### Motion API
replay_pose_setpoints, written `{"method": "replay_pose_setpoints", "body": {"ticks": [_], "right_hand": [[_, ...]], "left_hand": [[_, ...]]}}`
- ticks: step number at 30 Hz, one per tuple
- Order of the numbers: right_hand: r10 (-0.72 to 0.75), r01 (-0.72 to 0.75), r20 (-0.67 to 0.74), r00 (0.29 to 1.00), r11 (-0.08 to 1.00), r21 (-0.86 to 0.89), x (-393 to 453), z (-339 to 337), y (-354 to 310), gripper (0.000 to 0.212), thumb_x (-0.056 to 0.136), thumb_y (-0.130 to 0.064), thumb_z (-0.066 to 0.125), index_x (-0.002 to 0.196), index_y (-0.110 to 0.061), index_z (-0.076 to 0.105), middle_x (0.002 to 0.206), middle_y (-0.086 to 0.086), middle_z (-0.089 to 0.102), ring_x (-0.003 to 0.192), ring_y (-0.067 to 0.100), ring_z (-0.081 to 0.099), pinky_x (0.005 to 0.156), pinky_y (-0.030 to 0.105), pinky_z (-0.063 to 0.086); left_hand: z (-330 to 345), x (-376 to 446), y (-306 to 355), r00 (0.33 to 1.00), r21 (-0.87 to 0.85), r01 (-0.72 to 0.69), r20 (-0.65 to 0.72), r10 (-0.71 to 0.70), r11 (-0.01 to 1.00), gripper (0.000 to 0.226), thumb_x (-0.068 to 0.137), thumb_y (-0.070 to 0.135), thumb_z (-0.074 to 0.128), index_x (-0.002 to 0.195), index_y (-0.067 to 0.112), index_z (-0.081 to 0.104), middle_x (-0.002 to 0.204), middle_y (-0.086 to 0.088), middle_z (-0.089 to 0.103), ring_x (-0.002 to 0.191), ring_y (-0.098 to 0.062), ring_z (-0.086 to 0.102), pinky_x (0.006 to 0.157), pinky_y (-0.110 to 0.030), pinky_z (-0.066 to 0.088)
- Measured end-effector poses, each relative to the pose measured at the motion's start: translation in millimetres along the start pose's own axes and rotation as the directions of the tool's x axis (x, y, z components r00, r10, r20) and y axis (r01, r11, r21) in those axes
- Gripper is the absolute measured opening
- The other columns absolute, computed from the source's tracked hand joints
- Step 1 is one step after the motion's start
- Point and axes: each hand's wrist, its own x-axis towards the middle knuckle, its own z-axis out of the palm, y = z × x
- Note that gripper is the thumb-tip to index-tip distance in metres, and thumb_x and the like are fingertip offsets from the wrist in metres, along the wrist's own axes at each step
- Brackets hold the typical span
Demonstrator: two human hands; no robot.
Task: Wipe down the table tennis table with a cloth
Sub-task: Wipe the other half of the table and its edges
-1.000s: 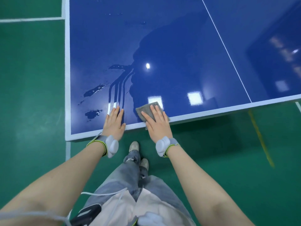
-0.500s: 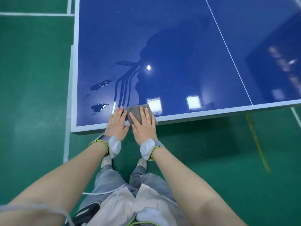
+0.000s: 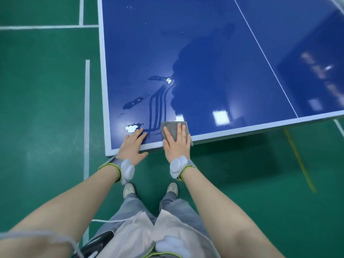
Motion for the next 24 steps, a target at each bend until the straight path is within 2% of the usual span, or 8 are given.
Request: {"method": "replay_pose_setpoints", "body": {"ticks": [3,5,8,11,13,18,21,24], "right_hand": [[-0.102,0.103,-0.016,0.995,0.991,0.081,-14,6,-33,0.071,0.084,-0.053,-0.005,0.149,-0.037,0.020,0.159,0.010,-0.005,0.146,0.027,-0.012,0.114,0.039,-0.013],[-0.169,0.169,-0.007,0.986,0.980,0.106,-20,10,-39,0.073,0.083,-0.051,-0.001,0.146,-0.036,0.031,0.159,0.010,0.005,0.147,0.027,-0.002,0.115,0.038,-0.009],[-0.227,0.230,-0.068,0.971,0.972,0.037,-21,6,-30,0.057,0.091,-0.044,0.016,0.137,-0.034,0.048,0.154,0.012,0.028,0.143,0.030,0.024,0.114,0.044,0.017],[-0.150,0.150,-0.042,0.988,0.989,0.005,-15,0,-16,0.044,0.101,-0.040,0.025,0.143,-0.039,0.035,0.159,0.005,0.010,0.147,0.021,0.005,0.116,0.035,0.005],[-0.030,0.031,-0.050,0.998,0.999,0.036,-11,-1,-11,0.044,0.103,-0.035,0.029,0.146,-0.041,0.026,0.160,0.003,-0.002,0.147,0.018,-0.007,0.115,0.031,-0.004],[0.120,-0.120,-0.015,0.993,0.993,0.002,-8,4,-34,0.048,0.104,-0.034,0.022,0.150,-0.039,0.009,0.159,0.007,-0.013,0.145,0.021,-0.016,0.115,0.036,-0.009],[0.092,-0.091,0.016,0.996,0.996,-0.019,-12,10,-55,0.049,0.104,-0.037,0.017,0.150,-0.038,0.003,0.158,0.008,-0.016,0.145,0.023,-0.018,0.115,0.039,-0.009],[-0.026,0.026,0.025,0.999,1.000,0.007,-22,20,-76,0.058,0.095,-0.046,0.000,0.150,-0.036,0.011,0.159,0.009,-0.011,0.146,0.025,-0.014,0.116,0.042,-0.007]], "left_hand": [[-8,-2,-12,1.000,0.010,0.000,0.000,0.000,1.000,0.074,0.087,0.032,0.058,0.147,0.014,0.018,0.156,-0.003,0.006,0.144,-0.020,0.004,0.114,-0.031,-0.003],[-10,-3,-17,1.000,-0.006,0.018,-0.018,-0.018,1.000,0.071,0.088,0.031,0.057,0.147,0.014,0.020,0.156,-0.004,0.008,0.144,-0.020,0.005,0.113,-0.030,-0.004],[-17,-4,-28,1.000,-0.007,0.013,-0.009,-0.013,1.000,0.069,0.089,0.034,0.054,0.146,0.013,0.022,0.156,-0.005,0.010,0.144,-0.020,0.006,0.114,-0.031,-0.004],[-25,-4,-36,1.000,-0.035,0.026,-0.014,-0.027,0.999,0.075,0.083,0.042,0.049,0.146,0.011,0.024,0.155,-0.006,0.012,0.143,-0.021,0.009,0.114,-0.030,-0.002],[-28,-5,-41,0.999,-0.051,0.038,-0.035,-0.040,0.998,0.069,0.088,0.031,0.055,0.146,0.010,0.024,0.155,-0.006,0.013,0.142,-0.023,0.011,0.115,-0.031,0.003],[-31,-10,-52,0.999,-0.058,0.019,-0.038,-0.021,0.998,0.069,0.089,0.026,0.056,0.146,0.010,0.020,0.156,-0.004,0.009,0.143,-0.021,0.008,0.115,-0.028,0.003],[-29,-11,-51,0.999,-0.075,0.019,-0.024,-0.021,0.997,0.069,0.090,0.027,0.055,0.146,0.008,0.019,0.156,-0.005,0.007,0.144,-0.020,0.004,0.114,-0.027,0.002],[-28,-10,-50,1.000,-0.069,0.015,-0.015,-0.016,0.997,0.071,0.089,0.035,0.049,0.146,0.008,0.019,0.156,-0.006,0.006,0.144,-0.019,0.001,0.114,-0.028,0.000]]}}
